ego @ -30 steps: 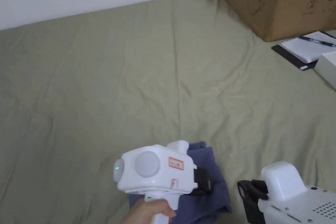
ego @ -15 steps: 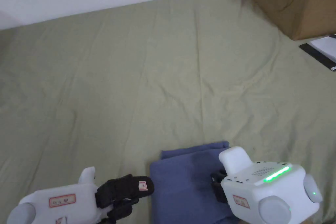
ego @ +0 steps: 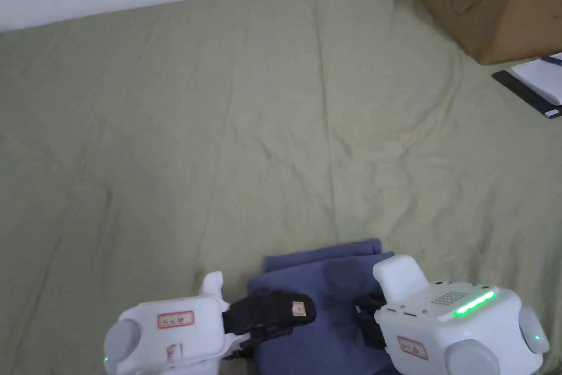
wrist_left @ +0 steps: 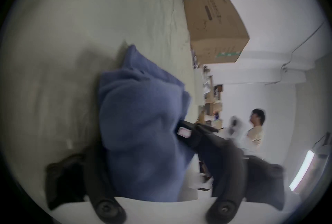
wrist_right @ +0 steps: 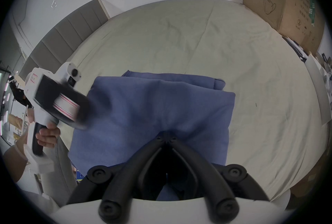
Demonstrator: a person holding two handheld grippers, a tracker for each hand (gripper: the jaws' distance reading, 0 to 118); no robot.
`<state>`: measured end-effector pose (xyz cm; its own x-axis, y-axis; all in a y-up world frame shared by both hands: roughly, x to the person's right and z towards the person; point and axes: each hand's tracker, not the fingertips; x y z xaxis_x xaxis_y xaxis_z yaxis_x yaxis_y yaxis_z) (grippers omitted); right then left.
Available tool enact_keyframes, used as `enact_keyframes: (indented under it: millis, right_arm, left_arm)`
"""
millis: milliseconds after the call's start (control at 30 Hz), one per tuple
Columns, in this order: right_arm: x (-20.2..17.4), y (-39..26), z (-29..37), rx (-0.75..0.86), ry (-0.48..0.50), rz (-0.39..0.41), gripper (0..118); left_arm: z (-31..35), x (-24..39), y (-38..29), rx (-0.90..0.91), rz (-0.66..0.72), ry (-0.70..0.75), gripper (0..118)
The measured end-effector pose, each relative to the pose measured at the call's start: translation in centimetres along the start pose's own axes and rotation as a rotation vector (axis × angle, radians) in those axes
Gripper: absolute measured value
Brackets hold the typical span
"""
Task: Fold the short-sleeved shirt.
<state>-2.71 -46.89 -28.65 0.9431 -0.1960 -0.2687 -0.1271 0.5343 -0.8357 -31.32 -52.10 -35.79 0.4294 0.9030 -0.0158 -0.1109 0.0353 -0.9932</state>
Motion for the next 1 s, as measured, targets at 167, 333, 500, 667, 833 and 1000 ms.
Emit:
enact_keyframes:
  millis: [167,333,500,667,833,1000]
  right_arm:
    - [-1.1,0.5,2.8,0.1,-0.063,-0.006,0]
    - [-5.4,2.1,8.7,0.375,-0.114,0.039,0]
    - [-8.0,3.8,11.5,0.486,-0.093,0.029,0]
    - [-9.8,4.3,11.4,0.49,-0.07,0.059,0]
    - [-10.7,4.0,10.1,0.43,-0.066,0.078,0]
    - [-11.2,4.1,9.6,0.397,-0.087,0.106,0]
  left_arm:
    - [-0.1,-1.8,0.3,-0.009,0.022,0.009,28]
    - [2.3,-1.8,0.5,-0.017,-0.042,0.076,24]
    - [8.2,-2.3,1.8,0.036,-0.104,0.2,24]
    - [18.5,-1.2,3.9,0.089,-0.194,0.471,24]
    - [28.1,-2.8,6.2,0.093,-0.176,0.764,24]
    - [34.8,-4.7,7.0,0.093,-0.109,1.037,24]
